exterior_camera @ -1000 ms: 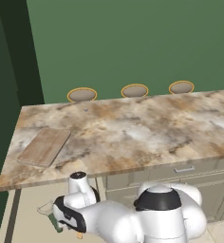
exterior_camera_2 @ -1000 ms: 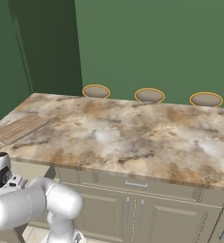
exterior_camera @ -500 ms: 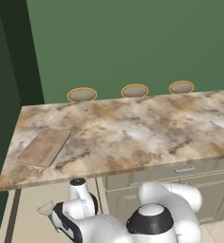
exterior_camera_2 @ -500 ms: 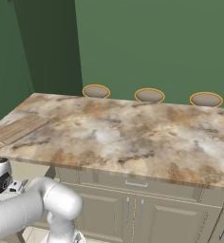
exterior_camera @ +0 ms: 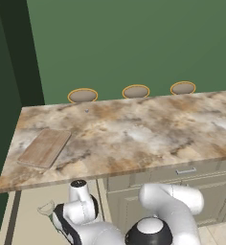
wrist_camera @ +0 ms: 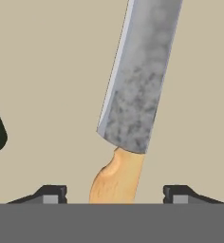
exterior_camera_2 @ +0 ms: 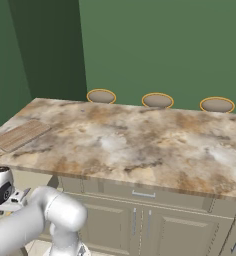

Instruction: Open the drawer on the left and place the cutting tools on the cutting board.

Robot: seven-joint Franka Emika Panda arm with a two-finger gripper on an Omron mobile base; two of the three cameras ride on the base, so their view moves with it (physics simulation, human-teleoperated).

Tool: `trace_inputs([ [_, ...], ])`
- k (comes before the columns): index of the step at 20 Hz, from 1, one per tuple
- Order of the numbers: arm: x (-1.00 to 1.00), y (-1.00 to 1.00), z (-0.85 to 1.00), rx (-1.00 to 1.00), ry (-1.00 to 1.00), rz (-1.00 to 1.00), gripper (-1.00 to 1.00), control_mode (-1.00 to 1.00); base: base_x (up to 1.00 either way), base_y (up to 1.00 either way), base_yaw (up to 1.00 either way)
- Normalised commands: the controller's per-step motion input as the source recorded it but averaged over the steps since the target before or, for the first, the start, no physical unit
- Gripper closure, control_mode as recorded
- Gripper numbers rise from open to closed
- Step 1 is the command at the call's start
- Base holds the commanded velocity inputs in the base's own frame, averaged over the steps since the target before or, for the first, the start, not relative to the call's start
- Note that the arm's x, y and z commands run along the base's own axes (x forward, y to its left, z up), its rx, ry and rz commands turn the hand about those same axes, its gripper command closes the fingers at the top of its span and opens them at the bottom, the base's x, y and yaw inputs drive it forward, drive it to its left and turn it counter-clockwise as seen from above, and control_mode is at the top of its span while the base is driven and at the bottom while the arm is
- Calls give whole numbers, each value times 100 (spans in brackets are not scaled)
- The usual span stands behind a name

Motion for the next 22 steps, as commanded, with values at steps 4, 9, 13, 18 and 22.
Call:
trace_inputs([
  [4,-37,0,10,1,-9,0,100,-100,0,0,0],
  [9,-81,0,60,8,-27,-2,100,-100,0,0,0],
  [13,-56,0,100,11,-34,-9,100,-100,0,0,0],
  [18,-22,0,100,10,-25,-17,100,-100,0,0,0],
  [22,16,-6,100,10,-21,-25,100,-100,0,0,0],
])
